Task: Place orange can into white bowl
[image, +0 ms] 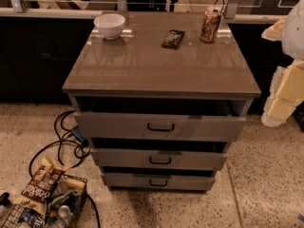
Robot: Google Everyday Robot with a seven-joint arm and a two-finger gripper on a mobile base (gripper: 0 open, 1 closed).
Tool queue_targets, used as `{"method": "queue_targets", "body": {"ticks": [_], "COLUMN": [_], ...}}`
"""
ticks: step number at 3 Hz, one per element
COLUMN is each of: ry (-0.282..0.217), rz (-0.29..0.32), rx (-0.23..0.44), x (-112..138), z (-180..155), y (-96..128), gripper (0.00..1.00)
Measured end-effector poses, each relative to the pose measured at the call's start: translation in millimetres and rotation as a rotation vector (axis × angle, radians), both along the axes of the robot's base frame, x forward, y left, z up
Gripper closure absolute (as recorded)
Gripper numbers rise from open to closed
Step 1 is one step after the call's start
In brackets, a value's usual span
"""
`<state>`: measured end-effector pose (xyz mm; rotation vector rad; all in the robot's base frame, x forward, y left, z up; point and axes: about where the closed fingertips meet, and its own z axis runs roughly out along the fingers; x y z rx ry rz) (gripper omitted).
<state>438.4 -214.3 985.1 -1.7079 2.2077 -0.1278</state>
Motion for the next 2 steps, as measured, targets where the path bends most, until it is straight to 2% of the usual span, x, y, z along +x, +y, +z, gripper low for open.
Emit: {"method": "queue_targets", "body": {"ticks": [2], "ry": [-0.008], "rz": [-0.023], "rx": [0.018], "x": [5.8], "z": [1.2], "y": [-3.5], "gripper": [0.00]}}
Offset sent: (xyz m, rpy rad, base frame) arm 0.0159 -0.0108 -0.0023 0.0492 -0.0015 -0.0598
